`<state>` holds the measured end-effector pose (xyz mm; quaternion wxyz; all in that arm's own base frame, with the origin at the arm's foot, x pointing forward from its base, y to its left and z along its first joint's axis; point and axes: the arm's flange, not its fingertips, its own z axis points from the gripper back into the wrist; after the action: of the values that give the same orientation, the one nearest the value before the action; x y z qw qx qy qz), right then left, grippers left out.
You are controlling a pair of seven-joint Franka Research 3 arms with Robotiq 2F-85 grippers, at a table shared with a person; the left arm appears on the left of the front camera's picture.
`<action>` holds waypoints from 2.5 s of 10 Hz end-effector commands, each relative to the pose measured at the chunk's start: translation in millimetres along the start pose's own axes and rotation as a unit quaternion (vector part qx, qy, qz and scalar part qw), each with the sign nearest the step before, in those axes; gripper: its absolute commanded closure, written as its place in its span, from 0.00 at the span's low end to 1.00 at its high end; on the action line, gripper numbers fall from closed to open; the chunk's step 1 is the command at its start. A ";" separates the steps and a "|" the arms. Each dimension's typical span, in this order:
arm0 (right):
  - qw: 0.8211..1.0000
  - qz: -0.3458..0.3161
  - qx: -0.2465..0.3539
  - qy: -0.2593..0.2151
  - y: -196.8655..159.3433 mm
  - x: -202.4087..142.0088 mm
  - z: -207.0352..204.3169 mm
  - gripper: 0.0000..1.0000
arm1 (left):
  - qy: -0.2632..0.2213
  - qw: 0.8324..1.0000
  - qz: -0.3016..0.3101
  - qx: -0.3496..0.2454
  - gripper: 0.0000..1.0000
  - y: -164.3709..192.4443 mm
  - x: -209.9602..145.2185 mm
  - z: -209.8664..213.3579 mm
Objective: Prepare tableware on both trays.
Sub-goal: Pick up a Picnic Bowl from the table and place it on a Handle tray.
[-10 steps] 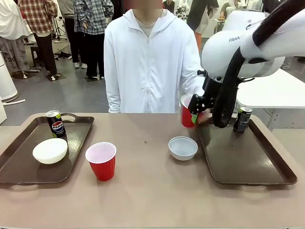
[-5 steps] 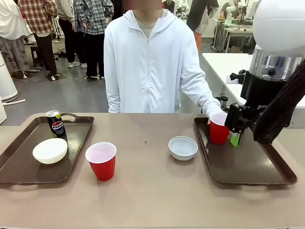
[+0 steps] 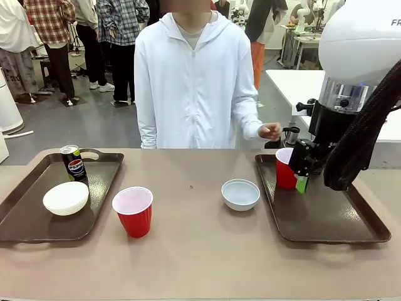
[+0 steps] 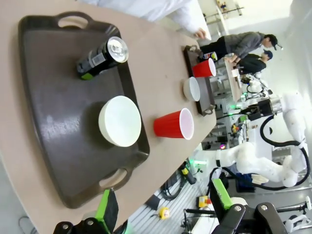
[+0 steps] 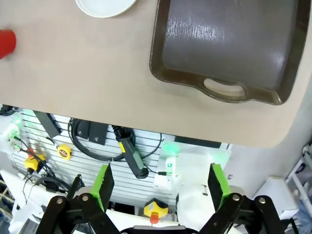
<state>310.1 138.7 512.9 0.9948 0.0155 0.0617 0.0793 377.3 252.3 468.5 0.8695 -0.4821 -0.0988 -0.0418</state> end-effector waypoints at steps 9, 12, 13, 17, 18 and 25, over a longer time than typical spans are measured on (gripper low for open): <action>0.977 -0.138 -0.083 -0.136 62.1 129.3 -43.3 0.00 | -0.001 1.000 -0.009 -0.006 0.00 0.3 -0.8 4.6; 0.981 -0.155 -0.012 -0.116 47.3 156.8 -64.6 0.00 | -0.001 1.000 -0.009 -0.006 0.00 0.3 -0.8 4.6; 0.981 -0.151 -0.012 -0.119 40.1 155.3 -66.5 0.00 | -0.001 1.000 -0.009 -0.006 0.00 0.3 -0.8 4.6; 0.981 -0.154 -0.031 -0.117 36.1 158.7 -65.6 0.00 | -0.001 1.000 -0.009 -0.006 0.00 0.3 -0.8 4.6; 0.979 -0.149 -0.026 -0.135 33.1 166.9 -75.9 0.00 | -0.001 1.000 -0.009 -0.006 0.00 0.3 -0.8 4.6; 0.986 -0.108 -0.014 -0.124 53.8 192.8 -129.7 0.00 | -0.001 1.000 -0.009 -0.006 0.00 0.3 -0.8 4.6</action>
<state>472.4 221.2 361.5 0.9977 0.0013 -0.0504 -0.0452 377.6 253.1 469.4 0.8696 -0.4819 -0.0989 -0.0421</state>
